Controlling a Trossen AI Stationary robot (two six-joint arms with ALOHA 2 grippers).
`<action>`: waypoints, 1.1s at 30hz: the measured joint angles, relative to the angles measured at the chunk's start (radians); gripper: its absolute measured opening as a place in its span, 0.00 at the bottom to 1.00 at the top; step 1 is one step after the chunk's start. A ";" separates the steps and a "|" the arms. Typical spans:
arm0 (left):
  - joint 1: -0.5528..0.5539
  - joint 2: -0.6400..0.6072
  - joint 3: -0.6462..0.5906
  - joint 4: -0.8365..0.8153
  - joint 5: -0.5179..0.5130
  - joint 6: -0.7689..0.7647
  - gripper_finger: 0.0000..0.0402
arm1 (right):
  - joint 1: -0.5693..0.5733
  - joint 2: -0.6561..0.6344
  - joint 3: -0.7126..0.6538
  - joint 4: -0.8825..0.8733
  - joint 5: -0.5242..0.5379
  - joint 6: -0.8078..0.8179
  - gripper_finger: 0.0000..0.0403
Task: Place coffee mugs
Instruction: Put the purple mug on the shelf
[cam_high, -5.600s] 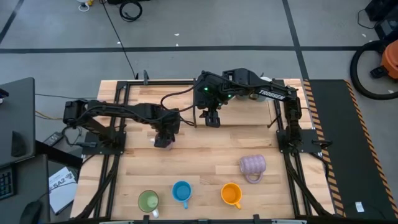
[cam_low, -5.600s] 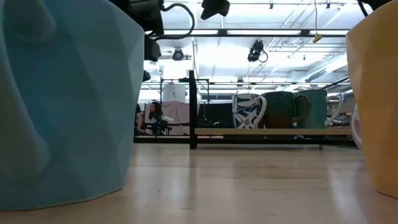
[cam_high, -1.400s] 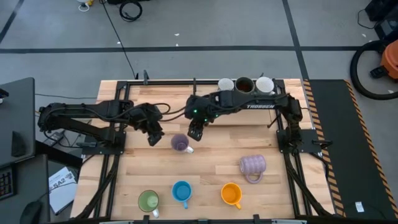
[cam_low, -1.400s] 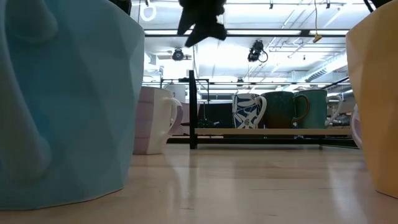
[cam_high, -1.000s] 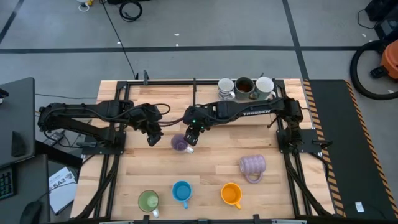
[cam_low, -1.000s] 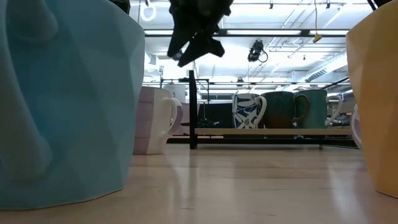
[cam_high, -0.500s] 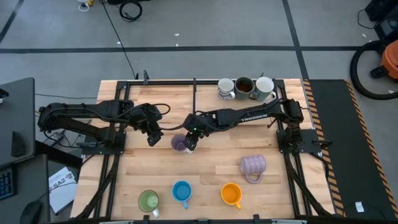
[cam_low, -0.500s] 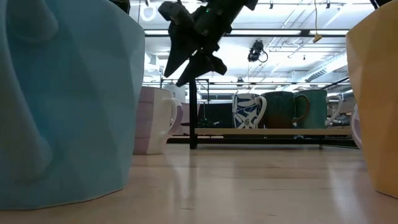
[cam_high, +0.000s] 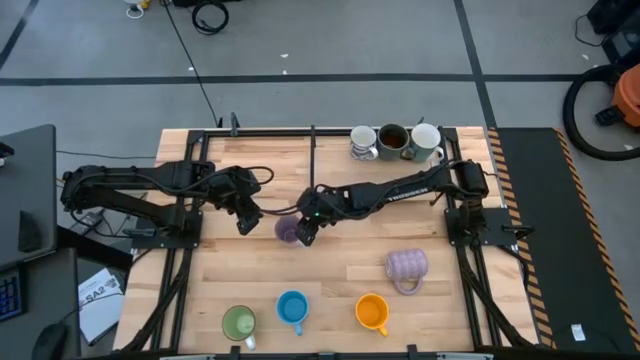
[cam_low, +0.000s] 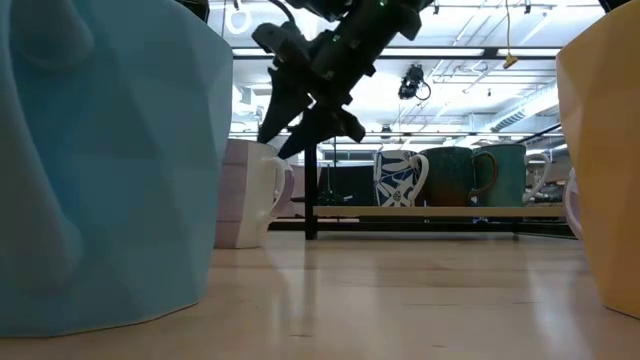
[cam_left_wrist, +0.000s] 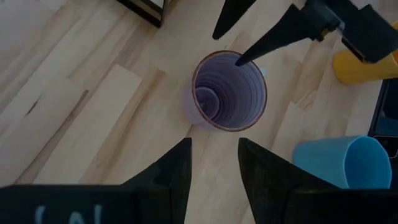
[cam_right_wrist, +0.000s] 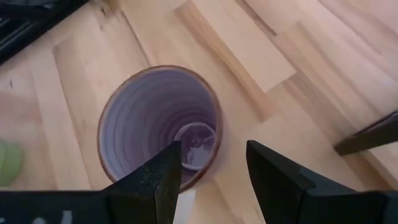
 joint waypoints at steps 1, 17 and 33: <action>0.000 0.000 0.000 0.000 0.000 0.000 0.34 | 0.001 0.000 -0.008 0.007 0.000 0.000 0.46; 0.000 0.000 0.000 0.000 0.000 -0.001 0.34 | 0.003 0.000 -0.071 0.011 0.010 0.051 0.46; 0.000 0.000 0.000 0.000 0.000 -0.001 0.34 | 0.003 0.000 -0.071 0.001 -0.002 0.051 0.26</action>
